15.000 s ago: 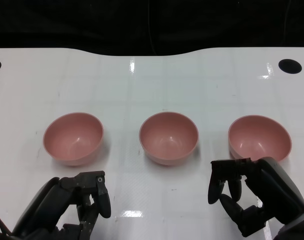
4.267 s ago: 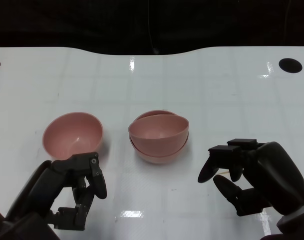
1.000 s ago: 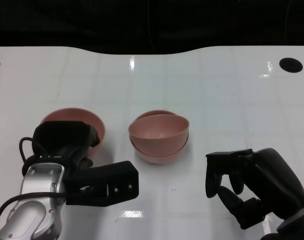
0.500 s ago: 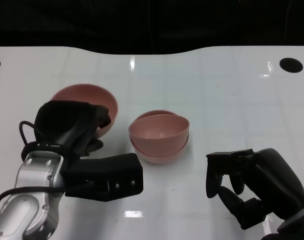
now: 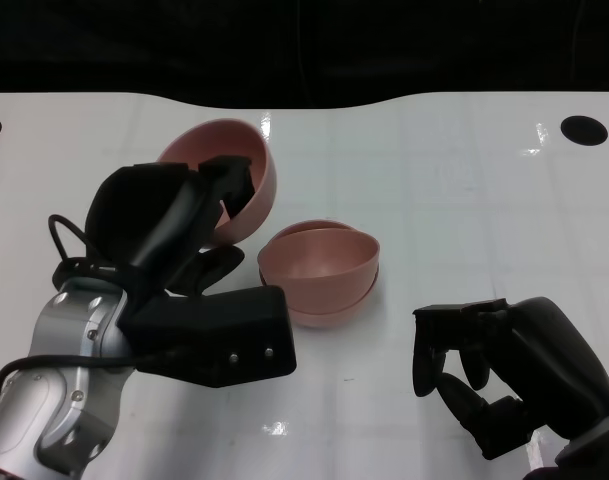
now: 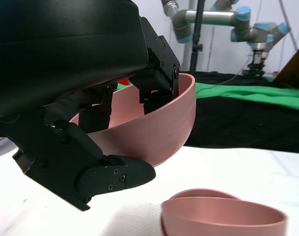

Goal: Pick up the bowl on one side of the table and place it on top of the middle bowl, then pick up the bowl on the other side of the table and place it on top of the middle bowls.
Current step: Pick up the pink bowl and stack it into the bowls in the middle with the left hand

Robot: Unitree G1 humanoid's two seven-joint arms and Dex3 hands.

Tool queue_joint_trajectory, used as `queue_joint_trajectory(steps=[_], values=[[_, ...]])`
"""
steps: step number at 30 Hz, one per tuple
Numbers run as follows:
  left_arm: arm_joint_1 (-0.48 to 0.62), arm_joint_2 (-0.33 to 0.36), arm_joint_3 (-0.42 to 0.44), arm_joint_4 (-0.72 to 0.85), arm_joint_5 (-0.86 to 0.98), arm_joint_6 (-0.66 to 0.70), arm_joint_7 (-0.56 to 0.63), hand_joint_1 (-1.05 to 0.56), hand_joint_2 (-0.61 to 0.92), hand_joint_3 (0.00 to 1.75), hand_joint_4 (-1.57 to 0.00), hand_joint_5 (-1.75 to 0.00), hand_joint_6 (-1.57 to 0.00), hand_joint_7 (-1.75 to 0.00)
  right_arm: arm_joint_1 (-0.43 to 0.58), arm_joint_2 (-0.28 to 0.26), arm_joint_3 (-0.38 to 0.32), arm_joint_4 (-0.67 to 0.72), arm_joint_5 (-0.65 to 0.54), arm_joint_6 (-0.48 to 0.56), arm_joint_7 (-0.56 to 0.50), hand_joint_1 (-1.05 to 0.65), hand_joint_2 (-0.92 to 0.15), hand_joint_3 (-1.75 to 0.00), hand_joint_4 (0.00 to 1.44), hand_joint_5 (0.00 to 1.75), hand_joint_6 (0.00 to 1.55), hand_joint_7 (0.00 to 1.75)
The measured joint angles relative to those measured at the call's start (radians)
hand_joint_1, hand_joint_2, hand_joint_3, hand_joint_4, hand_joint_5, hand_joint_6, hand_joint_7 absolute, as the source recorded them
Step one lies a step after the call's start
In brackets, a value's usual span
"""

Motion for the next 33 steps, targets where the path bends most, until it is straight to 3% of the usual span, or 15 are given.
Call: queue_joint_trajectory(steps=[15, 21, 22, 24, 26, 28, 33], values=[[-0.105, -0.038, -0.012, 0.086, -0.092, -0.113, -0.007, -0.25, 0.45, 1.25, -0.93, -1.75, -0.76, -1.65, 0.003, 0.001, 0.002, 0.000, -0.001, 0.003, 0.000, -0.09, -0.09, -1.67, 1.00, 1.75, 0.86, 1.49], [-0.140, -0.023, -0.047, 0.155, -0.097, -0.183, -0.051, -0.26, 0.46, 1.12, -0.91, -1.75, -0.84, -1.35, 0.004, 0.004, 0.005, -0.002, -0.001, 0.006, 0.000, -0.09, -0.09, -1.66, 0.99, 1.75, 0.86, 1.49], [-0.145, -0.017, -0.053, 0.167, -0.096, -0.196, -0.054, -0.26, 0.48, 1.03, -0.89, -1.75, -0.88, -1.13, 0.004, 0.004, 0.006, -0.003, -0.001, 0.009, 0.000, -0.09, -0.09, -1.66, 0.99, 1.75, 0.86, 1.49], [-0.154, -0.002, -0.064, 0.186, -0.093, -0.216, -0.076, -0.26, 0.50, 0.95, -0.89, -1.75, -0.94, -0.96, 0.005, 0.004, 0.007, -0.004, -0.001, 0.013, 0.001, -0.09, -0.09, -1.66, 0.99, 1.75, 0.86, 1.49], [-0.166, 0.009, -0.074, 0.203, -0.096, -0.235, -0.107, -0.24, 0.53, 0.94, -0.90, -1.75, -0.82, -1.41, 0.006, 0.004, 0.007, -0.004, -0.001, 0.014, 0.002, -0.09, -0.09, -1.66, 0.99, 1.75, 0.86, 1.49], [-0.175, 0.016, -0.081, 0.216, -0.104, -0.252, -0.144, -0.23, 0.52, 0.98, -0.89, -1.75, -0.75, -1.66, 0.006, 0.004, 0.007, -0.004, -0.001, 0.014, 0.002, -0.09, -0.09, -1.66, 0.99, 1.75, 0.86, 1.48], [-0.191, 0.030, -0.084, 0.234, -0.121, -0.269, -0.191, -0.22, 0.49, 1.01, -0.89, -1.75, -0.74, -1.74, 0.006, 0.004, 0.009, -0.004, -0.001, 0.013, 0.002, -0.08, -0.09, -1.66, 0.99, 1.75, 0.86, 1.48]])
